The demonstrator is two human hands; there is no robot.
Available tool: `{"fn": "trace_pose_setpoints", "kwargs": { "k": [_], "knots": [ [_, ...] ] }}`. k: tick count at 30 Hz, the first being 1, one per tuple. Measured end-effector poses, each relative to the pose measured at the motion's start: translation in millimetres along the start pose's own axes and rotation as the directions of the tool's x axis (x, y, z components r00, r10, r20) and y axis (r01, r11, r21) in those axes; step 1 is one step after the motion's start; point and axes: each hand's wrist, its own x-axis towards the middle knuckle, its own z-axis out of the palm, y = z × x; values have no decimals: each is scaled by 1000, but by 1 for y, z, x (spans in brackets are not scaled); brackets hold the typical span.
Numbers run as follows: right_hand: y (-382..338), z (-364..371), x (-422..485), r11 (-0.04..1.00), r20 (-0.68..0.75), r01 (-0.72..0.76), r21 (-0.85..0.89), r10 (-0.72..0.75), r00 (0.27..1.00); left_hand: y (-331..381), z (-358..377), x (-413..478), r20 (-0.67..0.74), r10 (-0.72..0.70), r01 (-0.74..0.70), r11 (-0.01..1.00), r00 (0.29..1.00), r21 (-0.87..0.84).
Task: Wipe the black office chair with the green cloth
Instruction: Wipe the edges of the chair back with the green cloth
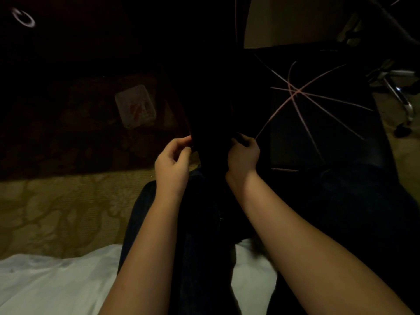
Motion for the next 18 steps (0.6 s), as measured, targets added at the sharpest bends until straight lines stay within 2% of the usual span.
{"fn": "trace_pose_setpoints", "kwargs": {
  "k": [6,9,13,18],
  "knots": [
    [-21,-17,-10,984,48,166,-58,-164,985,1,0,-2,25,-8,9,1000,1000,-26],
    [-34,-24,-19,934,80,346,-90,-339,937,0,0,-1,40,-10,11,1000,999,-17],
    [-50,-31,-37,793,156,593,-140,-574,804,-1,1,-2,24,2,-2,1000,1000,-3],
    [-74,-29,-54,564,242,820,-99,-785,570,-2,4,-3,-1,-11,11,1000,1000,2]
  ]
}}
